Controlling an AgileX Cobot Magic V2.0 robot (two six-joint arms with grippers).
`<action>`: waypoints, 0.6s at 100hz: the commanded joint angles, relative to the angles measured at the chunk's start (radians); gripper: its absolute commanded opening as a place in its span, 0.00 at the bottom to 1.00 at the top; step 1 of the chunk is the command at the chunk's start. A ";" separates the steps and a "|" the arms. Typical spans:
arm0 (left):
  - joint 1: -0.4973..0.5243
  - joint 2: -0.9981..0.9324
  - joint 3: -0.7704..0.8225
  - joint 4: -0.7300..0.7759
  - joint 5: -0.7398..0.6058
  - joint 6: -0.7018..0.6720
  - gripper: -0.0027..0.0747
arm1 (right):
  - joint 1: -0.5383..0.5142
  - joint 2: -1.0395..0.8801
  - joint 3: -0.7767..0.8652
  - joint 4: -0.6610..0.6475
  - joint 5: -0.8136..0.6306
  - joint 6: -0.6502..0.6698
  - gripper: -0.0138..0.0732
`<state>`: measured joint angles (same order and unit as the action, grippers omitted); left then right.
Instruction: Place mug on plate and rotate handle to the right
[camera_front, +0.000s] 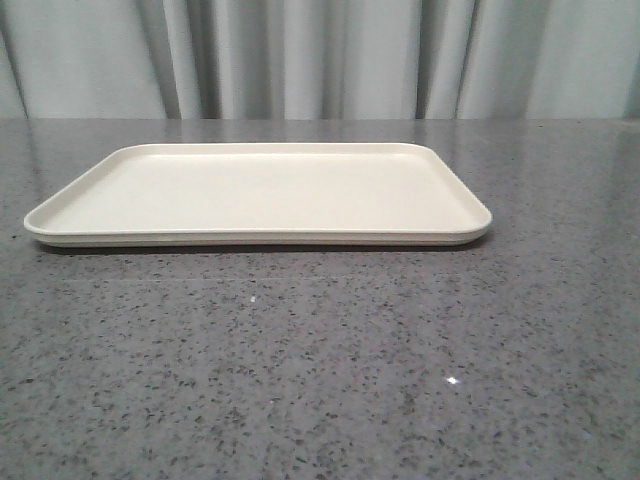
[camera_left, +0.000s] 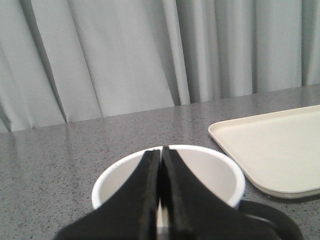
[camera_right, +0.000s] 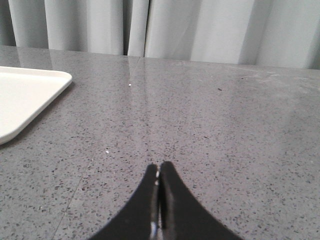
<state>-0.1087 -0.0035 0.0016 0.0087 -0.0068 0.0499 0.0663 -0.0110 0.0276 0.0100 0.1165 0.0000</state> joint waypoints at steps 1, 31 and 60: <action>0.001 -0.030 0.007 -0.009 -0.080 -0.013 0.01 | 0.001 -0.021 0.000 -0.010 -0.075 0.000 0.02; 0.001 -0.030 0.007 -0.009 -0.083 -0.013 0.01 | 0.001 -0.021 0.000 -0.010 -0.075 0.000 0.02; 0.001 -0.030 0.007 -0.009 -0.131 -0.013 0.01 | 0.001 -0.021 0.000 -0.010 -0.074 0.000 0.02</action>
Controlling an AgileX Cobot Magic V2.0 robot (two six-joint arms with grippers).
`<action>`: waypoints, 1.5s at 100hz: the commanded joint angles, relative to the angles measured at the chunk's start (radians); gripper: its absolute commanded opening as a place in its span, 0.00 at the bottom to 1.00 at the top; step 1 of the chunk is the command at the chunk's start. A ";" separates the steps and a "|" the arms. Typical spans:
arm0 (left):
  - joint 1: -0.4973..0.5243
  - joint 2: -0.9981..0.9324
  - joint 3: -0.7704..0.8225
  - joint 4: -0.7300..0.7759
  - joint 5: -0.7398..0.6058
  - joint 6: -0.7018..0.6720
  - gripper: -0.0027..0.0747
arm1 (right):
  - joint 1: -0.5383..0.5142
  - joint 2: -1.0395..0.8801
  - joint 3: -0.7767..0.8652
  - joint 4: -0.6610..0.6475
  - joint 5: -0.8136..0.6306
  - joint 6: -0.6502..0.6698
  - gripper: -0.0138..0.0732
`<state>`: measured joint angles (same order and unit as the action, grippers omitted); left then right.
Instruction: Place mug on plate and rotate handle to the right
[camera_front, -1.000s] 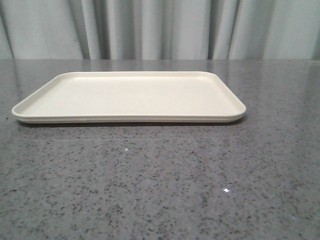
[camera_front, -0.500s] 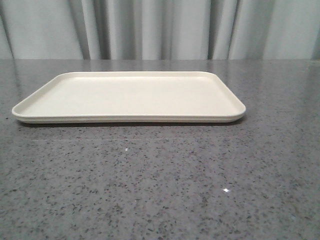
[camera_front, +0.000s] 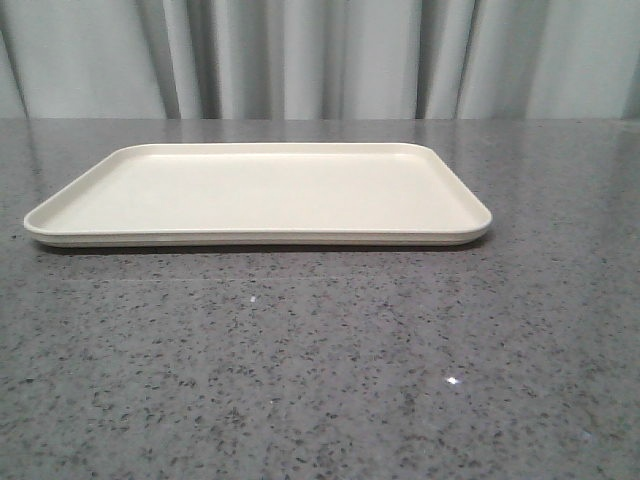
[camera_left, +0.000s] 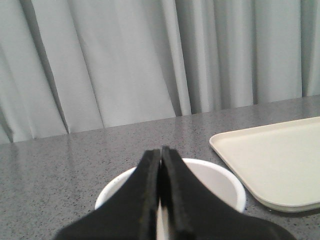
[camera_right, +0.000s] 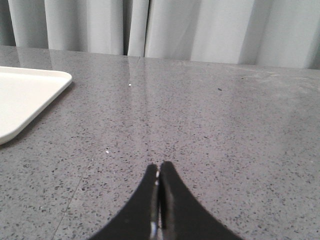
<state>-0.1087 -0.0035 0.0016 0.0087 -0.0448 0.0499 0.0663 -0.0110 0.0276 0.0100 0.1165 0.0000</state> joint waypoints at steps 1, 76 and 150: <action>0.001 -0.030 0.007 -0.009 -0.093 -0.013 0.01 | 0.001 -0.021 0.000 -0.010 -0.074 0.000 0.02; 0.001 -0.030 -0.023 -0.169 -0.260 -0.033 0.01 | 0.001 -0.021 -0.011 0.028 -0.213 0.000 0.02; 0.001 -0.030 -0.296 -0.213 0.029 -0.050 0.01 | 0.001 0.139 -0.343 0.037 -0.140 0.000 0.02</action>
<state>-0.1087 -0.0035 -0.2321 -0.1923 0.0114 0.0088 0.0663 0.0689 -0.2246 0.0454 0.0345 0.0000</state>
